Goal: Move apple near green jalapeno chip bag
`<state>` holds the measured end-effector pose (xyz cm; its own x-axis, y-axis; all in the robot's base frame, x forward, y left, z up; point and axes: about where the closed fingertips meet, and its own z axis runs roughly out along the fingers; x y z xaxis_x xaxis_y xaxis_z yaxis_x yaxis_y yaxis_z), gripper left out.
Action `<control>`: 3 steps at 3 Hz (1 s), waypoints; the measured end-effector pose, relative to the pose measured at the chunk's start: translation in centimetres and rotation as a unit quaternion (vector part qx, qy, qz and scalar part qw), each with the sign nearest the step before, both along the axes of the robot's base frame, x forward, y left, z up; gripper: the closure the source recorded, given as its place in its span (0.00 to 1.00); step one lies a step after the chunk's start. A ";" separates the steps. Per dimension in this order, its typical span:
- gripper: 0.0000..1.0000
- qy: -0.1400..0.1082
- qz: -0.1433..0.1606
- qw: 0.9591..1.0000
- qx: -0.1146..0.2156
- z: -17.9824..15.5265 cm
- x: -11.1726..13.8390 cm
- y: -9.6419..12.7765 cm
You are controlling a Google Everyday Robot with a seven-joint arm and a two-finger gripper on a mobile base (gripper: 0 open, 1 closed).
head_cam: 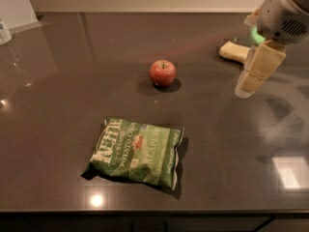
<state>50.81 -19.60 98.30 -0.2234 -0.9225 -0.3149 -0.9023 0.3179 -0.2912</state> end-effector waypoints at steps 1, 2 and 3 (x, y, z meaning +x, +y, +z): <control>0.00 -0.014 -0.006 0.999 0.032 -0.5 3.6 0.7; 0.00 -0.021 -0.009 0.998 0.051 -0.7 5.8 1.0; 0.00 -0.002 0.006 0.997 0.079 -3.1 8.3 4.0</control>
Offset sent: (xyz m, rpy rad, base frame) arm 0.0844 0.0127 -0.0105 0.1466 -0.0578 -0.0306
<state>59.14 -15.62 95.17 -0.2109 -0.8638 -0.4576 -0.9049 0.3496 -0.2428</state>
